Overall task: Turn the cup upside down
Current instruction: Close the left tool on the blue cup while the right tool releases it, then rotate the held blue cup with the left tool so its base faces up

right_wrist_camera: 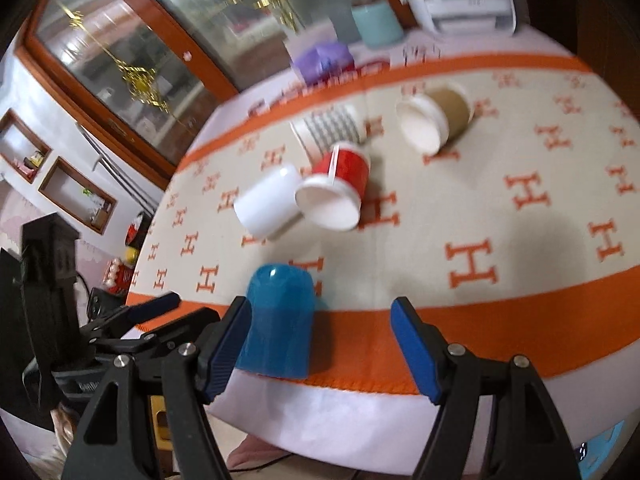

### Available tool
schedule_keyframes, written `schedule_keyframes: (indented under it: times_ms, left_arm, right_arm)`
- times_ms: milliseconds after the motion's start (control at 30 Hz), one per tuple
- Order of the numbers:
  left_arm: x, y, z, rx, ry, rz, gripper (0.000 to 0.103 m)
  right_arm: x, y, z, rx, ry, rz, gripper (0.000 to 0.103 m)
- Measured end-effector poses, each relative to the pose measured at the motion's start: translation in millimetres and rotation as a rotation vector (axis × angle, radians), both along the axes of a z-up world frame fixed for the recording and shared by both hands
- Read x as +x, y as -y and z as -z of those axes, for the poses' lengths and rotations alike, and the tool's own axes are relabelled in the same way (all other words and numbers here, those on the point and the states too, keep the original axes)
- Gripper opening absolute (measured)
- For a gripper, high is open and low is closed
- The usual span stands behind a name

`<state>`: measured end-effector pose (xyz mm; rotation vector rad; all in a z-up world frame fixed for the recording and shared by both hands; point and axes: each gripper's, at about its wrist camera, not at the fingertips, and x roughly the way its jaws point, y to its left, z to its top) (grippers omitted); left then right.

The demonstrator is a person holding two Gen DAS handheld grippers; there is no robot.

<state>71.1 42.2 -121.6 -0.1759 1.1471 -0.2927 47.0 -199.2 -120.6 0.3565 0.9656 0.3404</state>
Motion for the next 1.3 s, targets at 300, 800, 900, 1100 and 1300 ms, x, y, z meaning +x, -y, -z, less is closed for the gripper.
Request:
schedule_keyframes:
  times_ms: [300, 800, 900, 1100, 1300]
  left_arm:
    - [13.3, 7.8, 30.4, -0.166, -0.166, 0.019, 0.102]
    - [40.7, 29.3, 76.0, -0.192, -0.298, 0.061, 0.095]
    - [46.0, 31.7, 78.5, -0.19, -0.316, 0.068, 0.09]
    - [51.6, 39.1, 90.1, -0.154, -0.382, 0.108, 0.068]
    - [49.5, 49.0, 89.2, -0.12, -0.356, 0.134, 0.067]
  right_arm:
    - [-13.1, 4.8, 13.5, -0.07, 0.087, 0.006, 0.072]
    - [10.1, 11.2, 62.6, -0.041, -0.023, -0.011, 0.072]
    - [14.2, 12.2, 68.7, -0.033, -0.034, -0.014, 0.072]
    - [18.2, 14.2, 76.2, -0.018, -0.051, -0.015, 0.072]
    - [18.5, 16.3, 76.0, -0.016, -0.047, -0.01, 0.072]
